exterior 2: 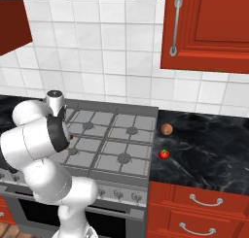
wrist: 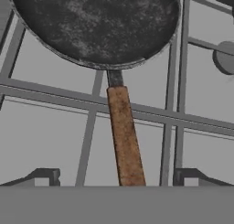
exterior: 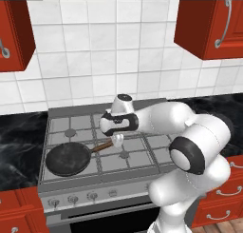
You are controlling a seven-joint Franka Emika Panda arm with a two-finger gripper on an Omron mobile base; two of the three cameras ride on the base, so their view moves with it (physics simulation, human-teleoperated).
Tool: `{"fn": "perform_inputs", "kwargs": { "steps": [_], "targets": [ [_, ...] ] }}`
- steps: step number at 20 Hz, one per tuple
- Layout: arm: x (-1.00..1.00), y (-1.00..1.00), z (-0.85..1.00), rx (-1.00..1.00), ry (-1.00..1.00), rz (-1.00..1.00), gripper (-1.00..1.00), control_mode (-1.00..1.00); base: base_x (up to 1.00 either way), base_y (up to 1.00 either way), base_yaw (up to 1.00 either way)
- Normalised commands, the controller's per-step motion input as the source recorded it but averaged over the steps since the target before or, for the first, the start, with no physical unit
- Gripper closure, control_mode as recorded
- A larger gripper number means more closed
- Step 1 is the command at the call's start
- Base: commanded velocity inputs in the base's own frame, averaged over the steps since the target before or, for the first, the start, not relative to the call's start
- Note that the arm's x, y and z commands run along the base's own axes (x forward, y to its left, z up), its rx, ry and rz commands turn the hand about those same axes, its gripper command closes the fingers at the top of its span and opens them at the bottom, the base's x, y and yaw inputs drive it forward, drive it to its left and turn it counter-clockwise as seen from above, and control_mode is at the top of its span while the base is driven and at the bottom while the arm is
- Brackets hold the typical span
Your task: Place the pan on the front left burner on the stove. Then place the tomato and the onion in the pan and turn on the front left burner.
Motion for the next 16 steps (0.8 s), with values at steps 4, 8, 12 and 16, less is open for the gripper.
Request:
{"fn": "perform_inputs", "kwargs": {
  "steps": [4,8,12,16],
  "targets": [
    [-0.05,-0.07,0.59,0.04,0.0,-0.24,-1.0,-1.0,0.0,0.0,0.0],
    [-0.04,-0.05,0.46,0.03,0.0,-0.32,-1.0,-1.0,0.0,0.0,0.0],
    [0.0,-0.06,0.25,0.01,0.0,-0.43,-1.0,-1.0,0.0,0.0,0.0],
    [0.0,-0.22,0.11,0.03,0.0,-0.47,-1.0,-1.0,0.0,0.0,0.0]
  ]
}}
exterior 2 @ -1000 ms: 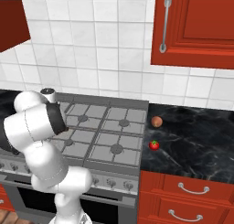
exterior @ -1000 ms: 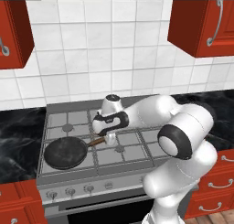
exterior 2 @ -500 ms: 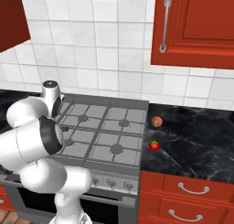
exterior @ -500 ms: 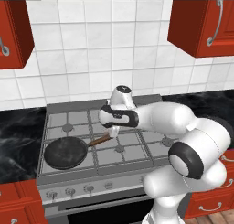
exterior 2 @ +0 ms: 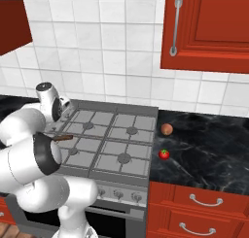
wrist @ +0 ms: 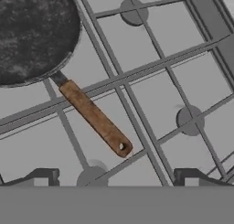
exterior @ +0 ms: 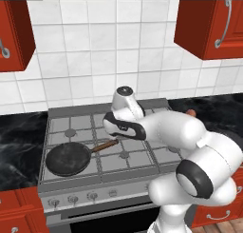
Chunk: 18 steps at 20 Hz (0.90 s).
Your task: Place the pan on the front left burner on the stove. Then place the tomato and the onion in the pan and turn on the front left burner.
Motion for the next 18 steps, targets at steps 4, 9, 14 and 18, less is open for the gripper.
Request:
{"fn": "perform_inputs", "kwargs": {
  "steps": [4,9,14,18],
  "targets": [
    [0.0,-0.53,0.0,0.07,0.0,-0.44,-1.0,-1.0,0.0,0.0,0.0],
    [0.0,-0.61,0.01,0.11,0.0,-0.39,-1.0,-1.0,0.0,0.0,0.0],
    [0.0,-0.75,0.0,0.15,0.0,-0.36,-1.0,-1.0,0.0,0.0,0.0],
    [0.0,-0.71,0.0,0.15,-0.01,-0.32,-1.0,-1.0,0.0,0.0,0.0]
  ]
}}
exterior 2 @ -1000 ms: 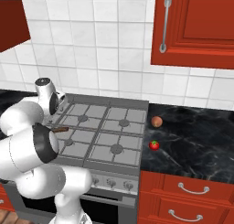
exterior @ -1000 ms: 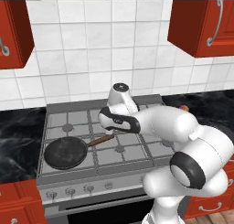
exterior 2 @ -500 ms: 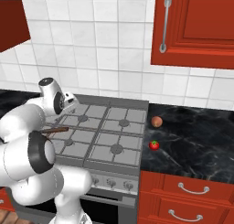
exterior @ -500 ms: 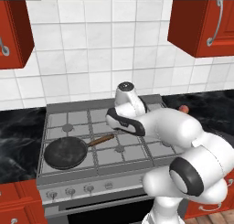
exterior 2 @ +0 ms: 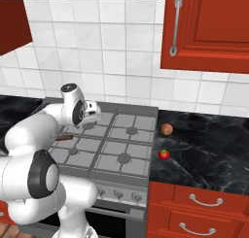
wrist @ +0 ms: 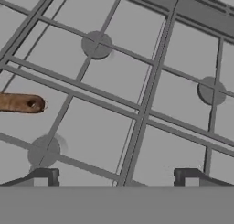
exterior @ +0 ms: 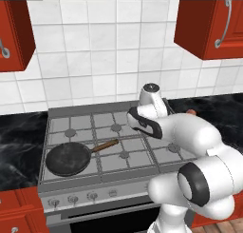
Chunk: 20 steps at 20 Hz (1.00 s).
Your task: Place the pan on the front left burner on the stove. Then place the tomato and the onion in the pan and turn on the front left burner.
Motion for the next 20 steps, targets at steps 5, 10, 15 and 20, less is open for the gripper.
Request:
{"fn": "perform_inputs", "kwargs": {
  "steps": [5,10,15,20],
  "targets": [
    [0.0,-0.85,0.0,0.16,0.0,-0.27,-1.0,-1.0,0.0,0.0,0.0],
    [0.03,-0.74,0.0,0.14,0.0,-0.27,-1.0,-1.0,0.0,0.0,0.0],
    [0.04,-0.56,0.0,0.1,-0.07,-0.27,-1.0,-1.0,0.0,0.0,0.0],
    [0.06,-0.38,0.0,0.08,-0.13,-0.23,-1.0,-1.0,0.0,0.0,0.0]
  ]
}}
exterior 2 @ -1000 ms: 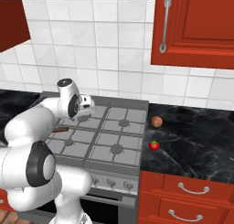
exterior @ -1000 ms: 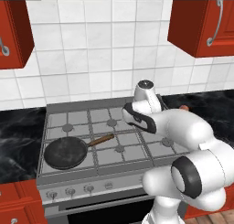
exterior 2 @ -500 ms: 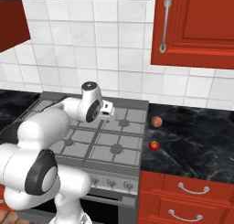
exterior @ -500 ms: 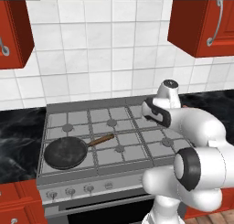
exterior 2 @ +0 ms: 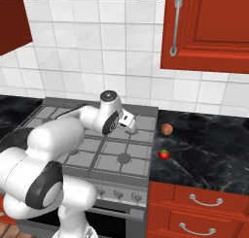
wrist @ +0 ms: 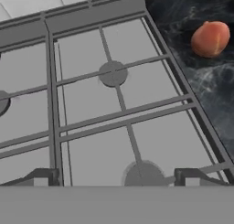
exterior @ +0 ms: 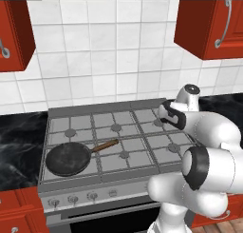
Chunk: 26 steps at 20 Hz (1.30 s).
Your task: Place the pan on the front left burner on the stove. Then place the tomato and the onion in the pan and turn on the front left burner.
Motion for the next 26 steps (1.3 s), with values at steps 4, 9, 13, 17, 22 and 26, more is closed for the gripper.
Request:
{"fn": "perform_inputs", "kwargs": {
  "steps": [4,9,13,17,22,26],
  "targets": [
    [0.04,-0.29,0.03,0.02,-0.07,-0.2,-1.0,-1.0,0.0,0.0,0.0],
    [0.08,-0.32,0.02,0.0,0.0,-0.13,-1.0,-1.0,0.0,0.0,0.0],
    [0.06,-0.39,0.03,0.0,0.0,-0.05,-1.0,-1.0,0.0,0.0,0.0],
    [0.03,-0.51,0.02,0.0,0.0,0.0,-1.0,-1.0,0.0,0.0,0.0],
    [0.05,-0.54,0.0,0.0,0.0,0.0,-1.0,-1.0,0.0,0.0,0.0],
    [0.08,-0.43,0.0,0.0,0.0,0.0,-1.0,-1.0,0.0,0.0,0.0]
  ]
}}
